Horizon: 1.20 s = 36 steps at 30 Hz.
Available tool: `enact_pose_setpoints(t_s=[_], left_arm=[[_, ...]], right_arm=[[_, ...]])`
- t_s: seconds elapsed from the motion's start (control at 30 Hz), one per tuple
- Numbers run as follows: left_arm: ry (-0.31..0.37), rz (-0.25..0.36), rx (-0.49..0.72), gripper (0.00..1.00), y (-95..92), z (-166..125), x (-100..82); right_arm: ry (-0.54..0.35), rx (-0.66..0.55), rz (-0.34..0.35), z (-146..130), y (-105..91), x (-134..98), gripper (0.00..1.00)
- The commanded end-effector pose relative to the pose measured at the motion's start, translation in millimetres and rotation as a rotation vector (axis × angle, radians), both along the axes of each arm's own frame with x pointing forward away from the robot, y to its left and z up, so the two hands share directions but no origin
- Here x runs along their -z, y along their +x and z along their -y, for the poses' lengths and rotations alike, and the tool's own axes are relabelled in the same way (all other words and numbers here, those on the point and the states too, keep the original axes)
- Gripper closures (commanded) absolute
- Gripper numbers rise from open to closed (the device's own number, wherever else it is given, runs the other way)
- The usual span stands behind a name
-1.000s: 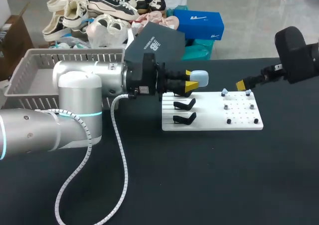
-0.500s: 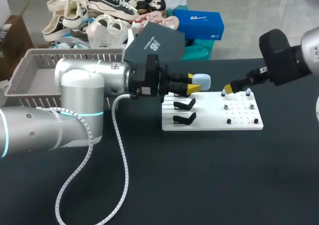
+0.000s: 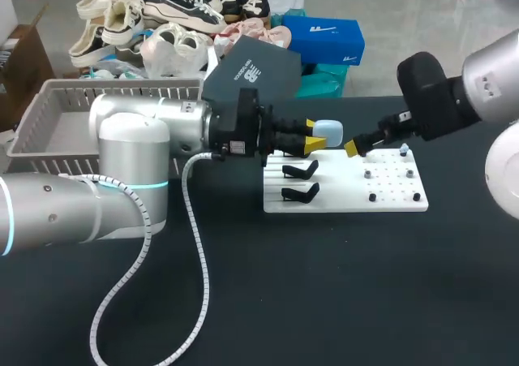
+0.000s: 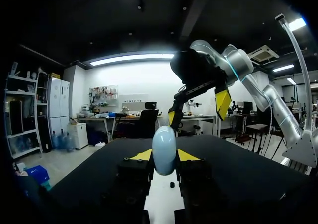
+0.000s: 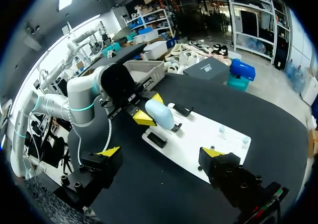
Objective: Pick up each earbud case from the left stands, insert the matching earbuds, close the lid, and place the case in the box.
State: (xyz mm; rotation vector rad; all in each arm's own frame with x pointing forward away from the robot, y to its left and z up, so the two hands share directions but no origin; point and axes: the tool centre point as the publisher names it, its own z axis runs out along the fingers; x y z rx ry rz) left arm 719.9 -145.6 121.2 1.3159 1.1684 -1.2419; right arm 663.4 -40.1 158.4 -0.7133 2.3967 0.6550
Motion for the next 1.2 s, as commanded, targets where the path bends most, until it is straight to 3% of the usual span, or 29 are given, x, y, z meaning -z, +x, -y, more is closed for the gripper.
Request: enact_pose_setpoints(t_s=[0.03, 1.2], left_arm=[[0.001, 0.000, 0.002, 1.00, 1.0, 0, 0.4], [0.001, 0.000, 0.002, 1.00, 1.0, 0, 0.4]], right_arm=[[0.008, -0.017, -0.026, -9, 16.2, 7, 0.00], [-0.043, 0.010, -0.052, -16, 50.1, 24, 0.00]])
